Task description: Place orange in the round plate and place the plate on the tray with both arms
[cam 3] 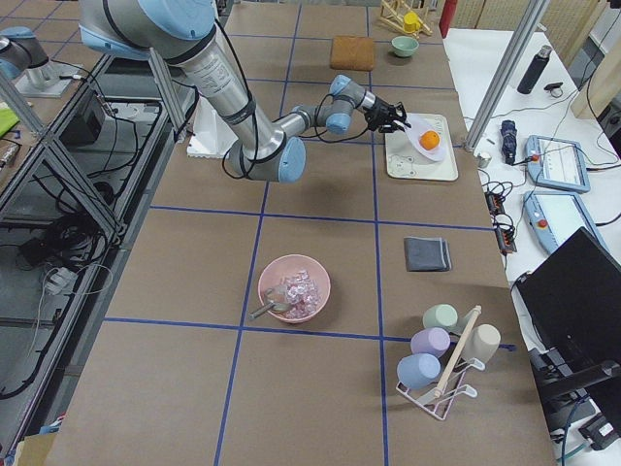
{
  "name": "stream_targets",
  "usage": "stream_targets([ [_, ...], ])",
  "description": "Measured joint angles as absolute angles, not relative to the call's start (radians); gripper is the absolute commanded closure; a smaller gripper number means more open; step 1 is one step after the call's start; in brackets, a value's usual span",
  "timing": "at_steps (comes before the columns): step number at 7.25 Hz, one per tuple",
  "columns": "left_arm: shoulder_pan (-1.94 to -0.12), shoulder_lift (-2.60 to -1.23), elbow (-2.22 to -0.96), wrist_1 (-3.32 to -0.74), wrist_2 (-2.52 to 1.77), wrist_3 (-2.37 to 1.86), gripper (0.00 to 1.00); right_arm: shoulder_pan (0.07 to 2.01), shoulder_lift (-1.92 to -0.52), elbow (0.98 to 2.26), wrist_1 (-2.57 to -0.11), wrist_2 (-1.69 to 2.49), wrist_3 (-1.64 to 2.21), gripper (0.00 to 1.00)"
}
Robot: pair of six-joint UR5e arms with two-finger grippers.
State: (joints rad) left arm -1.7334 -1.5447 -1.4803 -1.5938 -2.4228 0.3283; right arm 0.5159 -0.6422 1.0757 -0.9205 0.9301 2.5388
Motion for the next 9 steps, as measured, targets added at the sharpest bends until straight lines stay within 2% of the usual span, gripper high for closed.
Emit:
stream_targets([
  [3,-1.732,-1.542,-1.522,-1.582,-2.41,0.22,0.02,0.554,-0.649,1.218,-1.012,1.078,2.274,0.0],
  [5,-1.724,-1.516,-1.595,-1.58,-2.407,0.043,0.02,0.59,-0.707,1.387,-1.159,1.237,2.061,0.0],
  [7,-1.698,-1.461,-1.701,-1.581,-2.391,-0.09,0.02,0.658,-0.856,1.59,-1.249,1.462,1.77,0.0],
  [9,-1.658,-1.424,-1.763,-1.584,-2.373,-0.113,0.02,0.805,-1.027,1.713,-1.353,1.72,1.322,0.0],
])
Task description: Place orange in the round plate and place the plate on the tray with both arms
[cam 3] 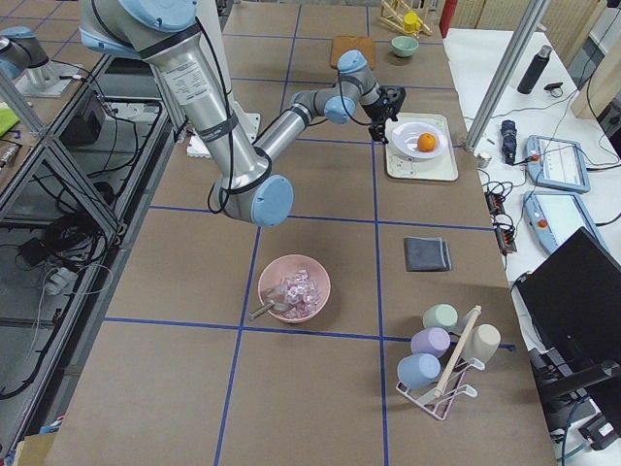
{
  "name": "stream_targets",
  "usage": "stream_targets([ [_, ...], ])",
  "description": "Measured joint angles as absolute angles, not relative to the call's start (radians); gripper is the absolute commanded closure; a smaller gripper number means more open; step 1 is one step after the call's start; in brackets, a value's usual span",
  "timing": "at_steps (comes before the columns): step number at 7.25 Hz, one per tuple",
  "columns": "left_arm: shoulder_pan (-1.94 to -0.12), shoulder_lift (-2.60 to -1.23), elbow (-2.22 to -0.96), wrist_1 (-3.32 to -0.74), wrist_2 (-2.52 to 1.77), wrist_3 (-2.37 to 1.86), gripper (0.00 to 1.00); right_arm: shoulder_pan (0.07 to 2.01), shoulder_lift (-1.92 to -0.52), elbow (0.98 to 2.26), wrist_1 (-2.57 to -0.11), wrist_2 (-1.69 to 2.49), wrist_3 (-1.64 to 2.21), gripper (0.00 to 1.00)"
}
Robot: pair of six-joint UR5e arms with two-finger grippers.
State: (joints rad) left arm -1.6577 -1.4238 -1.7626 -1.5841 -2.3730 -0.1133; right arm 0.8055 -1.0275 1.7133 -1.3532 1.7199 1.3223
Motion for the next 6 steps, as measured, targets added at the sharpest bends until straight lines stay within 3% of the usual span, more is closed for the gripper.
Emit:
stream_targets([
  [4,-1.6,-1.403,-1.786,-1.586,-2.367,-0.109,0.02,1.244,-1.359,1.728,-1.42,2.105,0.36,0.0],
  [6,-1.599,-1.392,-1.788,-1.588,-2.367,-0.109,0.02,1.421,-1.444,1.718,-1.499,2.197,0.043,0.0],
])
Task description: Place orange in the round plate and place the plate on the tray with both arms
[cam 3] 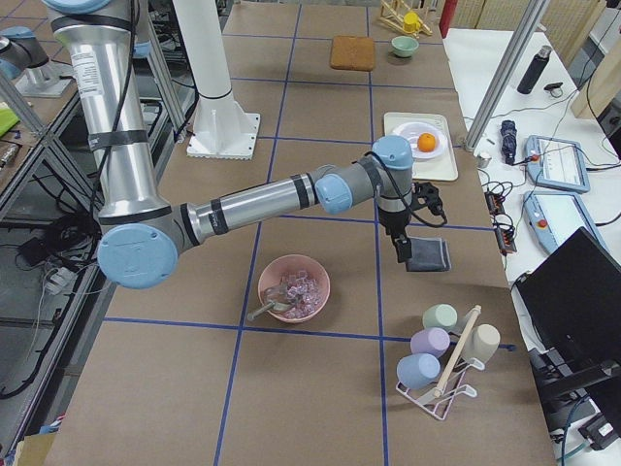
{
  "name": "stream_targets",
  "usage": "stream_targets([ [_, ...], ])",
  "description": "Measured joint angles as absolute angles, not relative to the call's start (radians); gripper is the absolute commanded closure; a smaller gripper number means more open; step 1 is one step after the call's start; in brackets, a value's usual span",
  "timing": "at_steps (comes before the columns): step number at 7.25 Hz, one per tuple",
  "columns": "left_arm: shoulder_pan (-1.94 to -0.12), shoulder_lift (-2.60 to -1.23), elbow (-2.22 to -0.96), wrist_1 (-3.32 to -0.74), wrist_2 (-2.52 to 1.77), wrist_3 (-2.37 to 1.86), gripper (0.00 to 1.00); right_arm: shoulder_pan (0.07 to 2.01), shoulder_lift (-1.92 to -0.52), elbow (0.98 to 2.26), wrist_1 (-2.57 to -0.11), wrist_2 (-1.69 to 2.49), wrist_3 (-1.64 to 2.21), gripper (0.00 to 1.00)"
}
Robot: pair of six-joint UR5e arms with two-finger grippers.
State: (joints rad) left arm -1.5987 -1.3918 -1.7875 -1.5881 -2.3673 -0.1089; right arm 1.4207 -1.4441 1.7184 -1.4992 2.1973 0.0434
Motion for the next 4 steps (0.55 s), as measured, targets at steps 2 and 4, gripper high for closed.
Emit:
stream_targets([
  [2,-1.598,-1.382,-1.789,-1.589,-2.368,-0.109,0.02,1.524,-1.468,1.725,-1.701,2.236,-0.23,0.0],
  [4,-1.599,-1.372,-1.795,-1.59,-2.368,-0.109,0.02,1.552,-1.504,1.73,-1.841,2.255,-0.305,0.0],
])
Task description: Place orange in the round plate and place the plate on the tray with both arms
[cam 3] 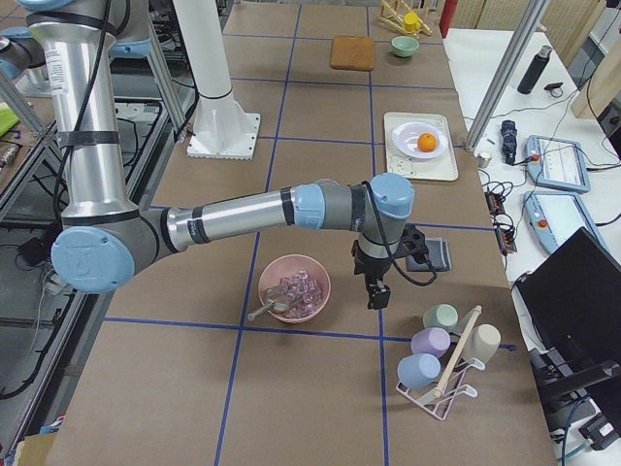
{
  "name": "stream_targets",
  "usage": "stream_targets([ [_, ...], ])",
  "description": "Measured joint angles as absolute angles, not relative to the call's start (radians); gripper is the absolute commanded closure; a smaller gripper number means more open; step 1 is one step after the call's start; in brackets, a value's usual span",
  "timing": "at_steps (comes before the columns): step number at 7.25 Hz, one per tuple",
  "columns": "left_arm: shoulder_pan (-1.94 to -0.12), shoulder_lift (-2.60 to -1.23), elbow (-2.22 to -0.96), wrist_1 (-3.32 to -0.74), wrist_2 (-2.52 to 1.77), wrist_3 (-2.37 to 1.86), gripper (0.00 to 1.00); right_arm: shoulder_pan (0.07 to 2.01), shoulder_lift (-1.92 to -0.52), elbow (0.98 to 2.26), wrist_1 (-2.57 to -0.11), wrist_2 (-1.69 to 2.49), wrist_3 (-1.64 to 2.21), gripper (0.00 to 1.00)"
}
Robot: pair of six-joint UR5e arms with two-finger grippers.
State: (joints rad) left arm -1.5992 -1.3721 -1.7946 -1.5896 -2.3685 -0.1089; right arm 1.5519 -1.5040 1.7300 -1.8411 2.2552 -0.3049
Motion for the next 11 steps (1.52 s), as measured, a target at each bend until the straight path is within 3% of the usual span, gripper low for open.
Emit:
stream_targets([
  [11,-1.602,-1.347,-1.811,-1.591,-2.382,-0.109,0.02,1.577,-1.596,1.741,-1.824,2.277,-0.315,0.0],
])
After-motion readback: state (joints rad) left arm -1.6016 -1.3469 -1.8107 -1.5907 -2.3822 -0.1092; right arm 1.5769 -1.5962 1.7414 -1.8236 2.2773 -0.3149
